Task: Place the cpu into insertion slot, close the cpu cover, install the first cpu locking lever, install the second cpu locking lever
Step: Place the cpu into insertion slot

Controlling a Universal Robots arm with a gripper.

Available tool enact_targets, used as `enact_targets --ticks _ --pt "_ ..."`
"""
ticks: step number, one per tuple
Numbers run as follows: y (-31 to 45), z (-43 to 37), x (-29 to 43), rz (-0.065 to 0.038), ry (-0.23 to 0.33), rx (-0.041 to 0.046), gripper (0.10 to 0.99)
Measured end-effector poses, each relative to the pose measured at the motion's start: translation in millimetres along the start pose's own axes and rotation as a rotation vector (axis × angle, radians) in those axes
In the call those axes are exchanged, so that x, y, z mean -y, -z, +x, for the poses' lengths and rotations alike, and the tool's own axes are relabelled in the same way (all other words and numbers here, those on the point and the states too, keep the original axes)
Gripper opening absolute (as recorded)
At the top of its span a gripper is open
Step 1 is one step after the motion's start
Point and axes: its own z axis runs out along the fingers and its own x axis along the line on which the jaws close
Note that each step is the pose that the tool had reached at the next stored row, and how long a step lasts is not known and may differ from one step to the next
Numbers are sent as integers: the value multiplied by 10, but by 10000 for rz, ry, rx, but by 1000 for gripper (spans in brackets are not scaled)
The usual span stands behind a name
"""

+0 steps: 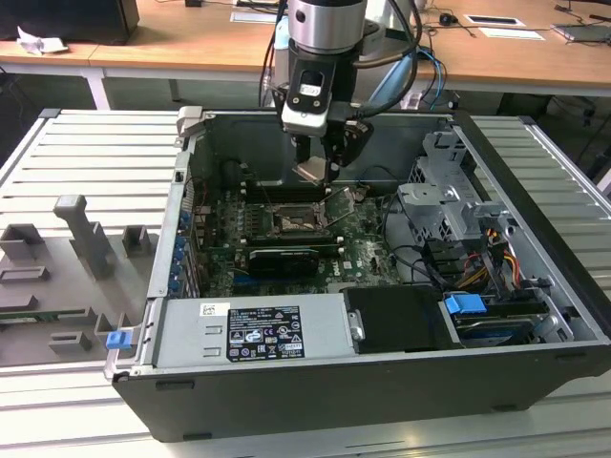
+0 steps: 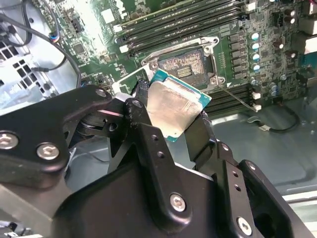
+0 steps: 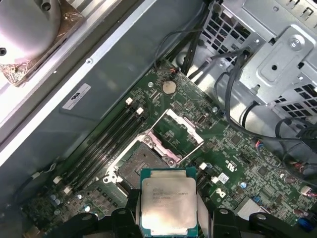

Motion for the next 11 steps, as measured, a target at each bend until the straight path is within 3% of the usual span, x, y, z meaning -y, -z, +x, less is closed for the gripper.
enact_targets --ticks 11 --pt "-88 -1 7 7 -1837 179 541"
